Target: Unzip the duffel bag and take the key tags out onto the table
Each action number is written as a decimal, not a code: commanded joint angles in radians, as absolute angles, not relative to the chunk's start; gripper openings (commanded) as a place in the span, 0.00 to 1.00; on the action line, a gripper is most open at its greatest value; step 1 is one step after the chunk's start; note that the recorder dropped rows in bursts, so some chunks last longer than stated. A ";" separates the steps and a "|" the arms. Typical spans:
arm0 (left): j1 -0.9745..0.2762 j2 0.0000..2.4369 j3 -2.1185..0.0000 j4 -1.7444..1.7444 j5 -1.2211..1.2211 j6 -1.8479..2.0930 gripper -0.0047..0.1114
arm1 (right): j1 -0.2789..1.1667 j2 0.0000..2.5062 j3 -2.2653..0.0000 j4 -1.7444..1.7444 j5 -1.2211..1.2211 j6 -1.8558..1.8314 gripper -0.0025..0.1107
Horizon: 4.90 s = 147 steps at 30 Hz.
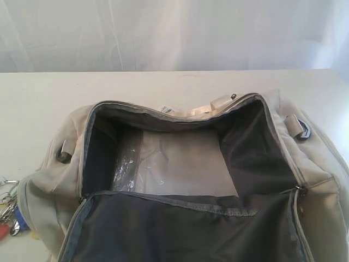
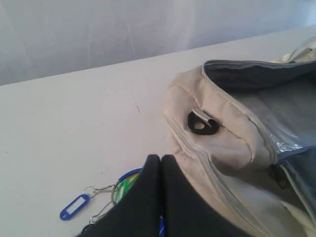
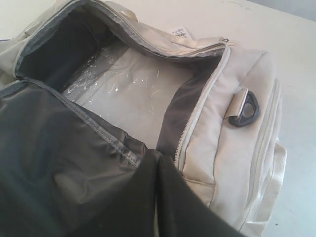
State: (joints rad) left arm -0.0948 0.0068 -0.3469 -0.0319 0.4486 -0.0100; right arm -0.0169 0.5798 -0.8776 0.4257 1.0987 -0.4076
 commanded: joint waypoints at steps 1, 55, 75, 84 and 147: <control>-0.102 0.000 -0.223 -0.043 0.374 -0.053 0.04 | -0.020 0.573 -0.882 0.427 1.094 -0.407 0.02; -0.102 0.000 0.000 -0.042 0.182 0.000 0.04 | -0.020 0.573 -0.882 0.427 1.094 -0.407 0.02; -0.102 0.000 0.000 -0.042 0.184 0.000 0.04 | -0.020 0.392 -0.882 0.427 1.092 -0.415 0.02; -0.102 0.000 0.000 -0.042 0.184 0.000 0.04 | -0.022 0.012 -0.837 0.407 0.899 -0.456 0.02; -0.102 0.000 0.000 -0.042 0.186 0.000 0.04 | -0.022 0.000 0.000 -0.081 0.357 0.135 0.02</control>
